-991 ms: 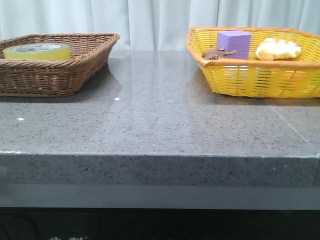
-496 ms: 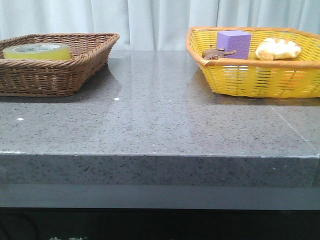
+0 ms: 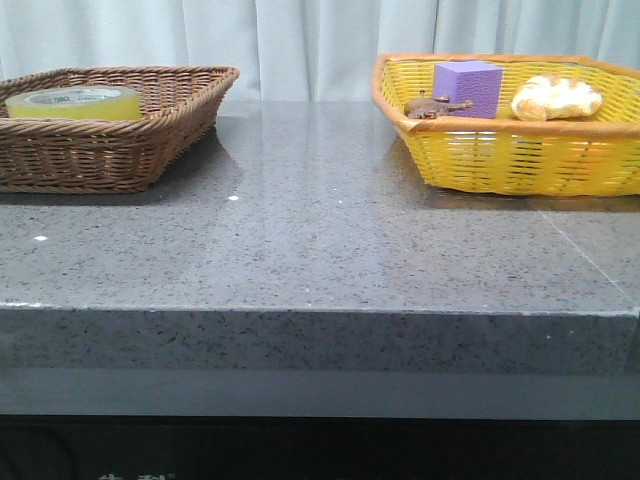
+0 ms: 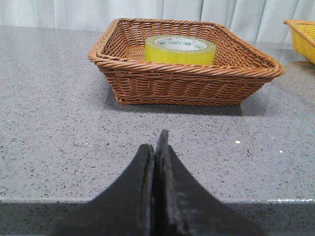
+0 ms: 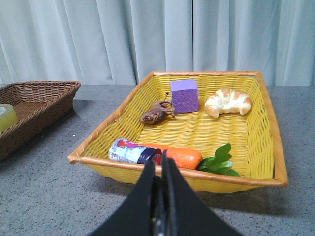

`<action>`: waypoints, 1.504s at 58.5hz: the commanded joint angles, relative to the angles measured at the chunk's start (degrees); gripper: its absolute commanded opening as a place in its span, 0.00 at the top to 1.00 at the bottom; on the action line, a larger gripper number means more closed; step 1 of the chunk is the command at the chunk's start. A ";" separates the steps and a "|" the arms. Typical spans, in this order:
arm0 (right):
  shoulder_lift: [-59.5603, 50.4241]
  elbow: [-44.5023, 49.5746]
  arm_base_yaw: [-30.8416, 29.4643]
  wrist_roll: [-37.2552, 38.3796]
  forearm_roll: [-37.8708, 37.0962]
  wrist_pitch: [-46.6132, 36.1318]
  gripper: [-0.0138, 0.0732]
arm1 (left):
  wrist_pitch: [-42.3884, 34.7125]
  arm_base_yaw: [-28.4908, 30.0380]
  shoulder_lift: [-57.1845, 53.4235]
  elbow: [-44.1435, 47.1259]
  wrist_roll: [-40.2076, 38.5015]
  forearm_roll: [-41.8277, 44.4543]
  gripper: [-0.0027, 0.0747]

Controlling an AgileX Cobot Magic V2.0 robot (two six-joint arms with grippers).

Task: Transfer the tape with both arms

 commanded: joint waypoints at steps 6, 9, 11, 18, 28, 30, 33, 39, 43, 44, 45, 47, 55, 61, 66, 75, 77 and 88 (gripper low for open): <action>0.59 -1.43 -0.20 0.00 -0.17 -4.51 0.93 | -4.95 0.23 -1.08 2.16 -0.71 -0.54 0.99; 0.59 -1.43 -0.20 0.00 -0.24 -4.45 0.93 | -4.95 0.23 -1.08 2.16 -0.71 -0.54 0.99; 0.59 -1.43 -0.20 -0.52 -0.45 -4.51 0.93 | -4.95 0.23 -1.08 2.16 -0.71 -0.54 0.99; 0.16 0.95 -0.30 -0.85 -0.51 -6.63 0.93 | -4.95 0.23 -1.08 2.16 -0.71 -0.54 0.99; -3.45 9.33 -3.20 -1.81 -0.45 -11.45 0.93 | -4.95 0.23 -1.08 2.16 -0.71 -0.54 0.99; -4.61 11.27 -4.07 -1.81 -0.38 -11.89 0.93 | -4.95 0.23 -1.08 2.16 -0.71 -0.54 0.99; -6.30 13.65 -5.27 -1.81 -0.31 -11.95 0.93 | -4.95 0.23 -1.08 2.16 -0.71 -0.54 0.99; -9.51 17.79 -7.02 -1.81 -0.31 -11.77 0.93 | -4.95 0.23 -1.08 2.16 -0.71 -0.54 0.99; -11.00 19.51 -7.62 -1.81 -0.26 -11.77 0.93 | -4.95 0.23 -1.08 2.16 -0.71 -0.54 0.99; -11.57 20.13 -7.77 -1.81 -0.20 -11.77 0.93 | -4.95 0.23 -1.08 2.16 -0.71 -0.54 0.99; -11.94 20.51 -7.77 -1.81 -0.11 -11.77 0.93 | -4.95 0.23 -1.08 2.16 -0.71 -0.54 0.99; -12.81 20.72 -7.77 -1.81 0.00 -10.46 0.93 | -4.95 0.23 -1.08 2.16 -0.71 -0.54 0.99; -13.09 20.64 -7.77 -1.81 0.00 -8.53 0.93 | -4.95 0.23 -0.97 2.16 -0.71 -0.54 0.99; -13.09 20.64 -7.77 -1.81 0.00 -8.37 0.93 | -4.95 0.23 -0.97 2.16 -0.71 -0.54 0.99; -13.09 20.64 -7.77 -1.81 0.00 -8.37 0.93 | -4.95 0.23 -0.97 2.16 -0.71 -0.54 0.99; -13.09 20.64 -7.77 -1.81 0.00 -8.37 0.93 | -4.95 0.23 -0.97 2.16 -0.71 -0.54 0.99; -13.09 20.64 -7.77 -1.81 0.00 -8.37 0.93 | -4.95 0.23 -0.97 2.16 -0.71 -0.54 0.99; -13.09 20.64 -7.77 -1.81 0.00 -8.37 0.93 | -4.95 0.23 -0.97 2.16 -0.71 -0.54 0.99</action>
